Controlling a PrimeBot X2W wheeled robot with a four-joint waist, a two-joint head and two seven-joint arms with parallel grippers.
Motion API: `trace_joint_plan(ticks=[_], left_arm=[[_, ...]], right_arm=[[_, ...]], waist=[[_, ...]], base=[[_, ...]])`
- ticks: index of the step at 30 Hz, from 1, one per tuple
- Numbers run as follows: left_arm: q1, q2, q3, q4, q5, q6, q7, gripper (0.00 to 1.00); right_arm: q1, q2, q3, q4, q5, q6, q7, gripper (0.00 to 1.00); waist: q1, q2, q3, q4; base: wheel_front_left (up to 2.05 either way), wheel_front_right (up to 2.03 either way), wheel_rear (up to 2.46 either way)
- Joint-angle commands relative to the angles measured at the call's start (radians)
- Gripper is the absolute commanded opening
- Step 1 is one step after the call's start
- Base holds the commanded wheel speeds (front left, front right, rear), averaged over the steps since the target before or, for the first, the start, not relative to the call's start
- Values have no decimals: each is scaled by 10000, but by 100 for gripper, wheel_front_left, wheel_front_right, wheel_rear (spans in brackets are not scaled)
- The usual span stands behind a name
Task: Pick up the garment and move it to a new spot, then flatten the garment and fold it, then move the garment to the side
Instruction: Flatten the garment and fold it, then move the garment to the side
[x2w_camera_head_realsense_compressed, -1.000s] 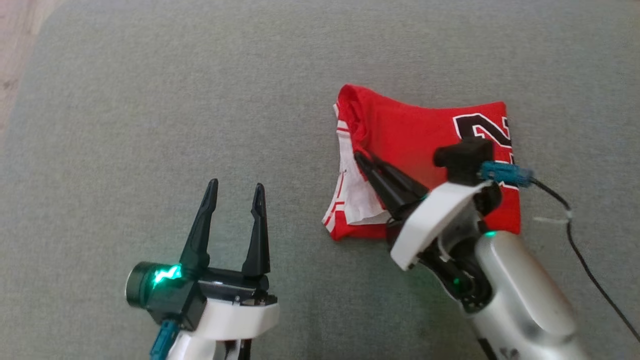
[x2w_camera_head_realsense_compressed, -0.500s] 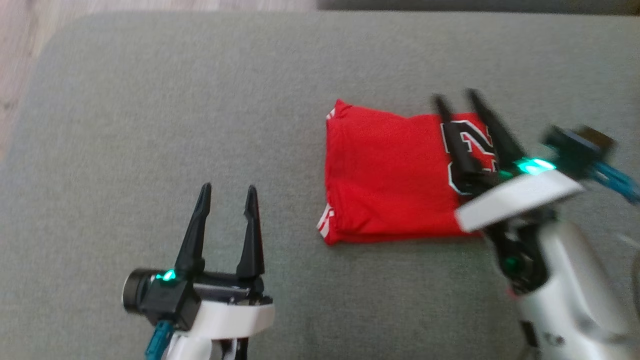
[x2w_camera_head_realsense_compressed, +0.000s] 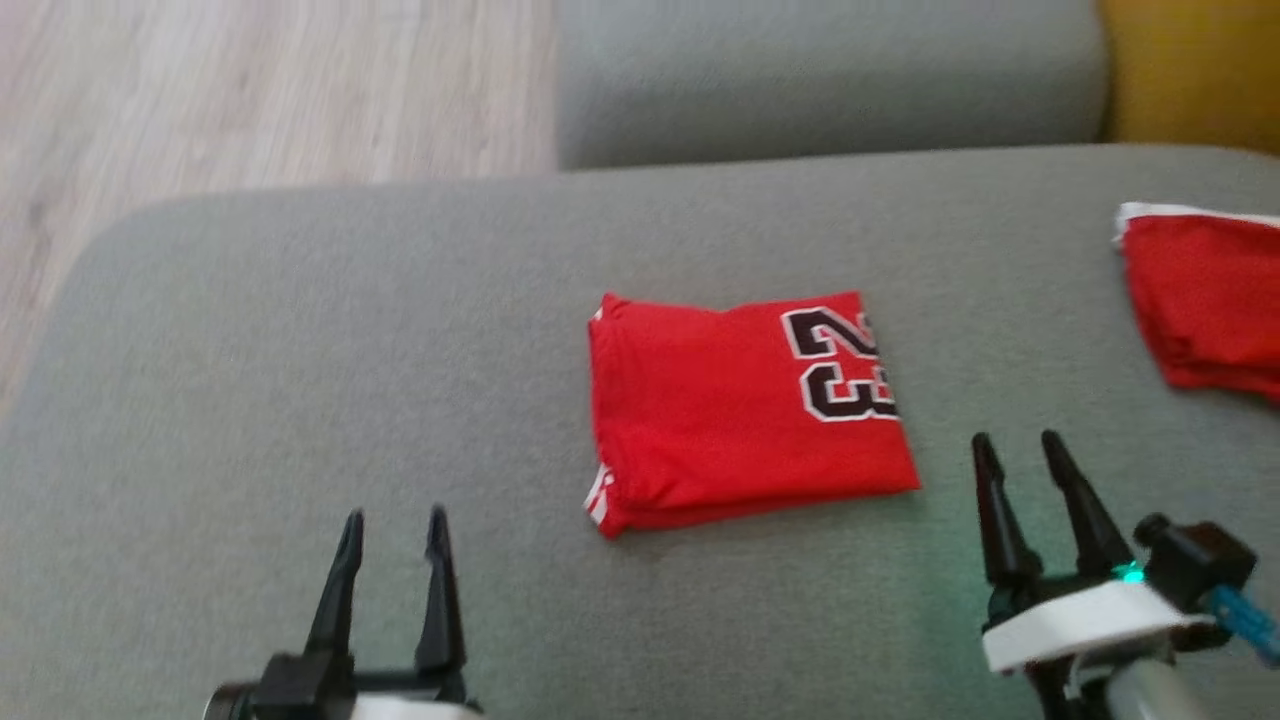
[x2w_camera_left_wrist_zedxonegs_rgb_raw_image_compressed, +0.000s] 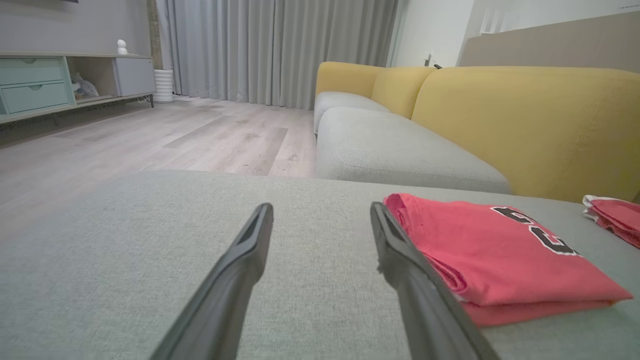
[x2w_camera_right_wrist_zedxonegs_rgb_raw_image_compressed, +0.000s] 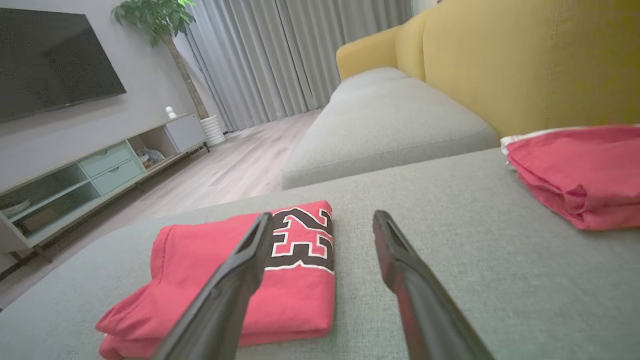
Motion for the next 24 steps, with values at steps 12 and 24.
trace_joint_plan(ticks=[12, 24], left_arm=[[147, -37, 723, 216, 476, -219, -53, 100], [319, -37, 783, 214, 385, -170, -53, 100]], right_arm=[[503, 12, 646, -856, -1611, 67, -136, 100], [584, 130, 563, -823, -1891, 67, -137, 100]], waist=[[3, 0, -586, -404], [3, 0, -657, -334]], base=[[0, 0, 0], [0, 0, 0]])
